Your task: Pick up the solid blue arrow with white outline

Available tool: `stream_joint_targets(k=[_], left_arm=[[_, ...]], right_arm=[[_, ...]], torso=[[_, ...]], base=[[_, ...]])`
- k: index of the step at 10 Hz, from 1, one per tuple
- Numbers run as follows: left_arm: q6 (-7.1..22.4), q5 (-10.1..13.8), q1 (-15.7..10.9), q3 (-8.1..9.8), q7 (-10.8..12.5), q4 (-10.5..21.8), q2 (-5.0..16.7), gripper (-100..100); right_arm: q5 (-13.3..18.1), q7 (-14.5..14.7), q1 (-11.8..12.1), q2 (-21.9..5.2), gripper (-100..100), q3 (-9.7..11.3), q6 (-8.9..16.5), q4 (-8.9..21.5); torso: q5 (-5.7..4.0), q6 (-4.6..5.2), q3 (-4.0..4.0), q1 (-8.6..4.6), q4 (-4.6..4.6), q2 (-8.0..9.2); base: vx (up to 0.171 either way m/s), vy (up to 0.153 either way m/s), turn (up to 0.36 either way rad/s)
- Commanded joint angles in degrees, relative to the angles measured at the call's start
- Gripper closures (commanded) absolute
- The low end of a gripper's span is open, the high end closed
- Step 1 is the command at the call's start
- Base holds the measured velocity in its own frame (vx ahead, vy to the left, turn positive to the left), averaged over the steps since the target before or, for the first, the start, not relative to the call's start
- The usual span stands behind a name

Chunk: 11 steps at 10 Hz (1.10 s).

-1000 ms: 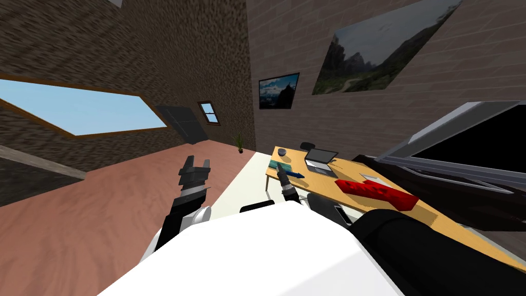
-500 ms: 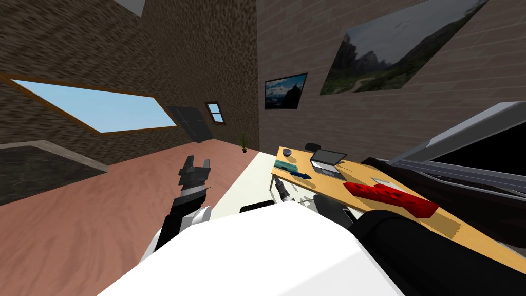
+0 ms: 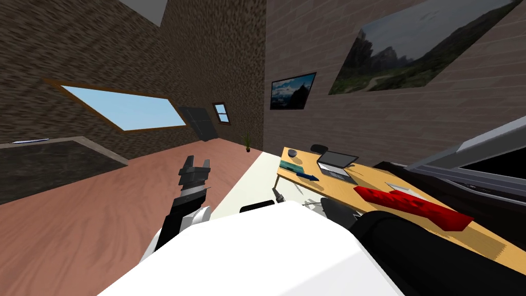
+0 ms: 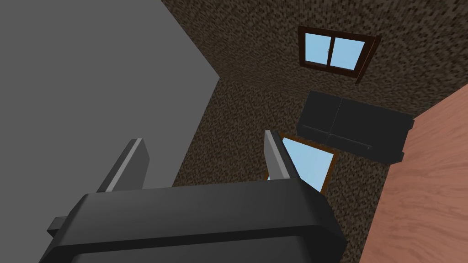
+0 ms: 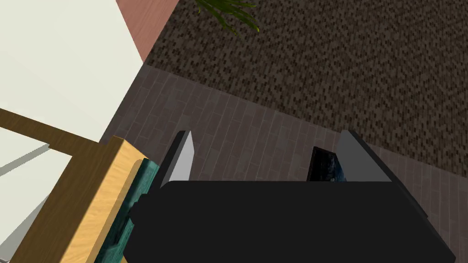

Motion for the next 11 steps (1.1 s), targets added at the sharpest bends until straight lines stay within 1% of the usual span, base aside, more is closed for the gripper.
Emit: stream_joint_targets(k=[1,2,3,4,5,6,7,8,9,10,11], left_arm=[[0.0,0.0,0.0,0.00,0.0,0.0,0.0,0],[0.0,0.0,0.0,0.00,0.0,0.0,0.0,0],[0.0,0.0,0.0,0.00,0.0,0.0,0.0,0],[0.0,0.0,0.0,0.00,0.0,0.0,0.0,0],[0.0,0.0,0.0,0.00,0.0,0.0,0.0,0],[0.0,0.0,0.0,0.00,0.0,0.0,0.0,0],[0.0,0.0,0.0,0.01,0.0,0.0,0.0,0],[0.0,0.0,0.0,0.01,0.0,0.0,0.0,0],[0.0,0.0,0.0,0.01,0.0,0.0,0.0,0],[0.0,0.0,0.0,0.01,0.0,0.0,0.0,0],[0.0,0.0,0.0,0.01,0.0,0.0,0.0,0]], right_arm=[[0.6,0.5,0.5,-0.6,-100,0.9,-0.3,2.0],[1.7,0.8,2.0,-3.0,-100,2.3,-0.3,3.5],[1.7,0.8,2.0,-3.0,-100,2.3,-0.3,4.8],[2.7,1.2,3.3,-5.5,-100,3.6,-0.4,7.5],[3.8,1.7,4.5,-7.3,-100,4.9,-0.3,9.2],[3.8,1.7,4.5,-8.2,-100,4.9,-0.3,10.8],[4.9,2.3,5.6,-10.9,-100,6.1,-0.2,13.4],[4.9,2.3,5.6,-10.9,-100,6.1,-0.2,14.0],[6.0,3.0,6.5,-13.7,-100,7.3,0.0,17.3],[6.0,3.0,6.5,-13.7,-100,7.3,0.0,17.3],[7.1,3.7,7.3,-16.3,-100,8.4,0.2,19.5]], torso=[[0.00,0.00,0.00,0.00,0.00,0.00],[-0.01,0.00,-0.01,-0.03,0.00,-0.02],[0.00,-0.01,-0.03,0.02,-0.01,-0.05],[0.00,0.01,-0.02,-0.04,0.00,-0.04],[-0.01,-0.01,-0.02,-0.02,0.00,-0.04],[0.01,0.00,-0.03,0.01,-0.01,-0.06],[-0.02,0.01,-0.05,-0.10,-0.01,-0.08],[-0.04,-0.02,-0.07,-0.20,-0.02,-0.12],[-0.04,0.02,-0.06,-0.22,-0.02,-0.10],[-0.05,-0.01,-0.07,-0.25,-0.02,-0.13],[-0.06,0.01,-0.07,-0.28,-0.02,-0.12]], base=[[0.017,0.075,0.060],[0.026,0.095,0.121],[0.020,0.078,0.058],[0.020,0.087,0.139],[0.038,0.099,0.198],[0.038,0.059,0.050],[0.046,0.042,0.135],[0.041,0.027,0.071],[0.052,0.026,0.154],[0.047,0.013,0.071],[0.059,0.005,0.153]])
